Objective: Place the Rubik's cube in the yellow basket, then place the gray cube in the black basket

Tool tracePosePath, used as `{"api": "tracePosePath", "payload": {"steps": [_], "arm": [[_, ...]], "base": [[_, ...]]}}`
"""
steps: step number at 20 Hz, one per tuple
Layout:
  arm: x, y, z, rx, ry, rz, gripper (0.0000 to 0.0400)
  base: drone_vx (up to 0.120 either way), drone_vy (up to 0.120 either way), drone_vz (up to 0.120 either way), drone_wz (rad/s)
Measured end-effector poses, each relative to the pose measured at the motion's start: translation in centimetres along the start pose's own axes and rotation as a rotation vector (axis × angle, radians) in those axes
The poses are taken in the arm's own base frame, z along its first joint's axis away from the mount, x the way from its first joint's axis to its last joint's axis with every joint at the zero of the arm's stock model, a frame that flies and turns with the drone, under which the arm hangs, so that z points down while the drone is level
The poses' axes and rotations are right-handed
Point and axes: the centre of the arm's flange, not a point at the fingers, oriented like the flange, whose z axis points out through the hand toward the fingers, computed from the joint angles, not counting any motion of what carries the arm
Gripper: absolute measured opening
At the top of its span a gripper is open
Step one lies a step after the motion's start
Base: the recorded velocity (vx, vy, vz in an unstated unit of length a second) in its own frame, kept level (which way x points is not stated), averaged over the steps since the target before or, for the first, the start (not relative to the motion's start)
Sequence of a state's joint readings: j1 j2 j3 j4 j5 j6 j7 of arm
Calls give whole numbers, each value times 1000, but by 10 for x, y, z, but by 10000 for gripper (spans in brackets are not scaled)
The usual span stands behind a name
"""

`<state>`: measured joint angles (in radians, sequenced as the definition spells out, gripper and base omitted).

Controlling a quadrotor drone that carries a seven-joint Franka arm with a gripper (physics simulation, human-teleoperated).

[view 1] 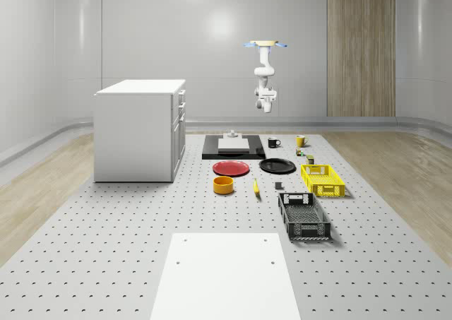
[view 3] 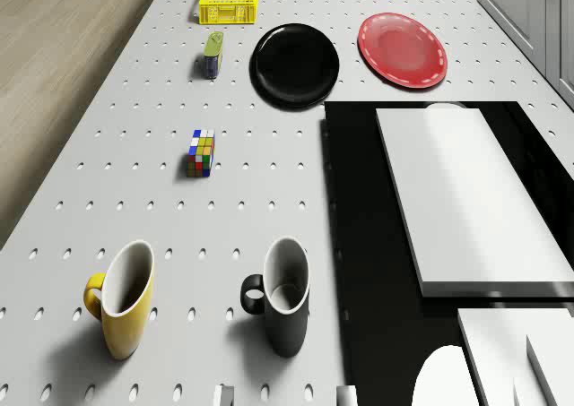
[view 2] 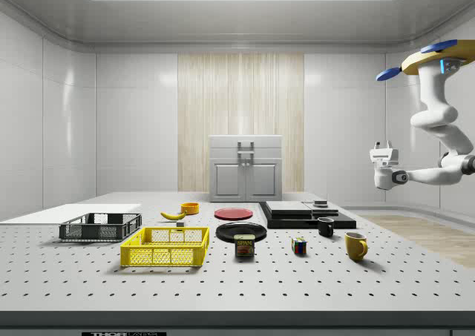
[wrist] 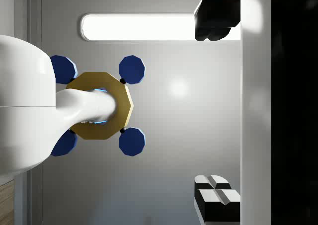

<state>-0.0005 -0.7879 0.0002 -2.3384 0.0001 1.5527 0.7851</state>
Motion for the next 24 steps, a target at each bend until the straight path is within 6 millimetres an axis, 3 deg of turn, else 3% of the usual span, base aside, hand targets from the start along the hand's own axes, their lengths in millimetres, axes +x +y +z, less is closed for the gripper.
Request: {"api": "tracePosePath", "payload": {"steps": [7, 12, 24], "arm": [[-2, 2, -50, 4, 4, 0, 400], [-1, 1, -75, 7, 7, 0, 400], [0, 0, -92, 13, 13, 0, 400]], "base": [[0, 103, 0, 0], [0, 120, 0, 0], [0, 120, 0, 0]]}}
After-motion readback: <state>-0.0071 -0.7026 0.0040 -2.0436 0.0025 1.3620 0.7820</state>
